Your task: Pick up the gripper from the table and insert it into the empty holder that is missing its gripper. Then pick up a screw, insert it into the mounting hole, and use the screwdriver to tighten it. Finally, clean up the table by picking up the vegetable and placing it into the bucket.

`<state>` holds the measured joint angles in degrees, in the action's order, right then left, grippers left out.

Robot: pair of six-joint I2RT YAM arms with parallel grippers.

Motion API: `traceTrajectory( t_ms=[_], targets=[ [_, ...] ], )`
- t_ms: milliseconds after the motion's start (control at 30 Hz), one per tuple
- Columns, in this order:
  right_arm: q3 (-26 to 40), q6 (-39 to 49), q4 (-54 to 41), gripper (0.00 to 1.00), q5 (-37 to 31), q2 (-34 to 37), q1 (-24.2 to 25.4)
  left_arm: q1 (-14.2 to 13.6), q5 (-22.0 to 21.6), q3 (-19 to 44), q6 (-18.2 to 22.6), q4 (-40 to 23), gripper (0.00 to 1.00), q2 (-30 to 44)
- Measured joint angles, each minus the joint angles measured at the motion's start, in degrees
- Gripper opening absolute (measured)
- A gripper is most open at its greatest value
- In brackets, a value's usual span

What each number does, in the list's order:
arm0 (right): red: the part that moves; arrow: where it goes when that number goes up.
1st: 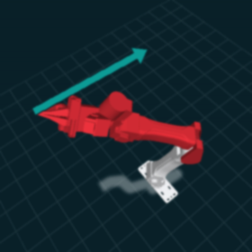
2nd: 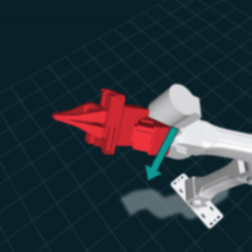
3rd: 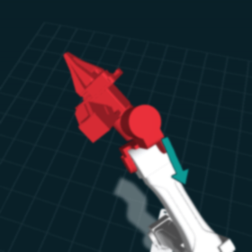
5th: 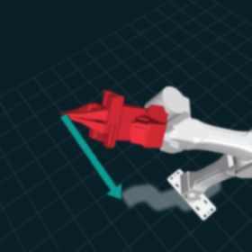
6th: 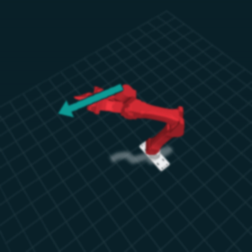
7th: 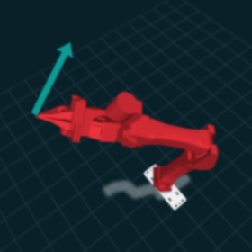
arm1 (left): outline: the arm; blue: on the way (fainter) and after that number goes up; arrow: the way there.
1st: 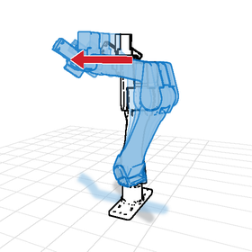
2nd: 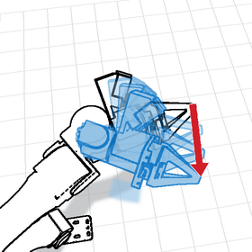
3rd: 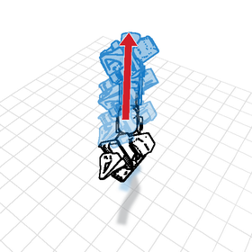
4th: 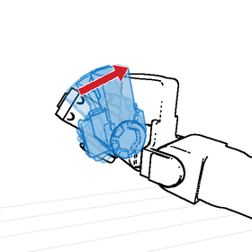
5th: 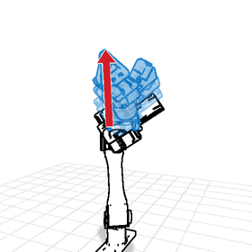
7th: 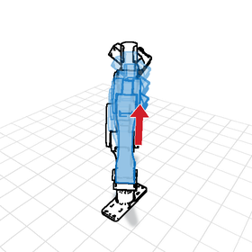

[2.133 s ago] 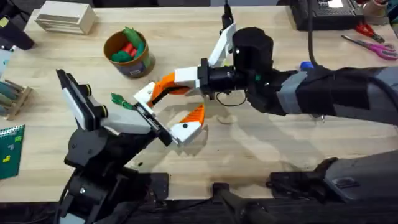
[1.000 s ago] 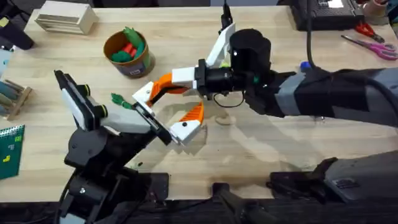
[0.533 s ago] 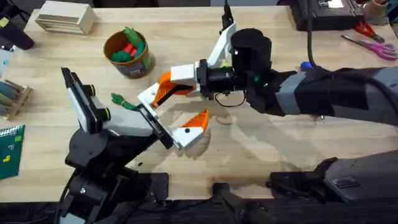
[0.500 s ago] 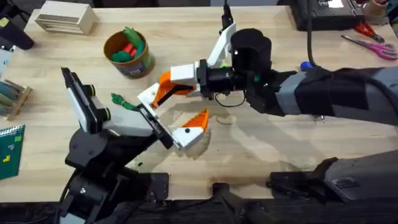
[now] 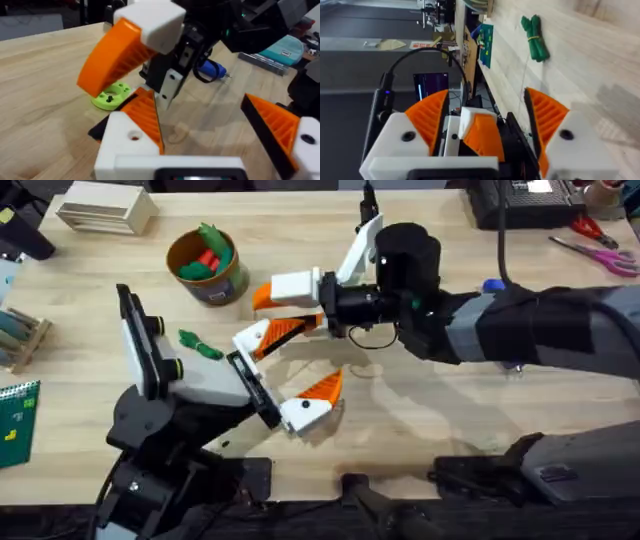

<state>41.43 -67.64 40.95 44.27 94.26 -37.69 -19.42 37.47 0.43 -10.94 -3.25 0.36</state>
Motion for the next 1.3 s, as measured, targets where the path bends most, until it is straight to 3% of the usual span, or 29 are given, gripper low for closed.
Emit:
traceTrajectory(
  t_ms=[100, 467, 900, 1167, 1200, 1300],
  targets=[
    [0.0, 0.17, 0.04, 0.869, 0.13, 0.0, 0.83, 0.0, 0.35, 0.0, 0.0, -0.02, 0.987, 0.0],
    [0.0, 3.4, -0.95, 0.878, 0.76, 0.0, 5.13, 0.0, 0.48, 0.0, 0.0, -0.02, 0.987, 0.0],
    [0.0, 13.15, -7.71, 0.877, 14.97, 0.0, 10.84, 0.0, 0.5, 0.0, 0.0, -0.02, 0.988, 0.0],
    [0.12, 18.74, -10.0, 0.88, 8.45, 0.0, 19.19, 0.0, 0.5, 0.0, 0.0, -0.02, 0.987, 0.0],
    [2.26, 21.61, -12.91, 0.881, 6.61, 0.0, 21.73, 0.0, 0.5, 0.0, 0.0, -0.02, 0.987, 0.0],
    [7.65, 26.46, -23.5, 0.881, 3.94, 0.0, 23.27, 0.0, 0.5, 0.0, 0.0, -0.02, 0.987, 0.0]
  ],
)
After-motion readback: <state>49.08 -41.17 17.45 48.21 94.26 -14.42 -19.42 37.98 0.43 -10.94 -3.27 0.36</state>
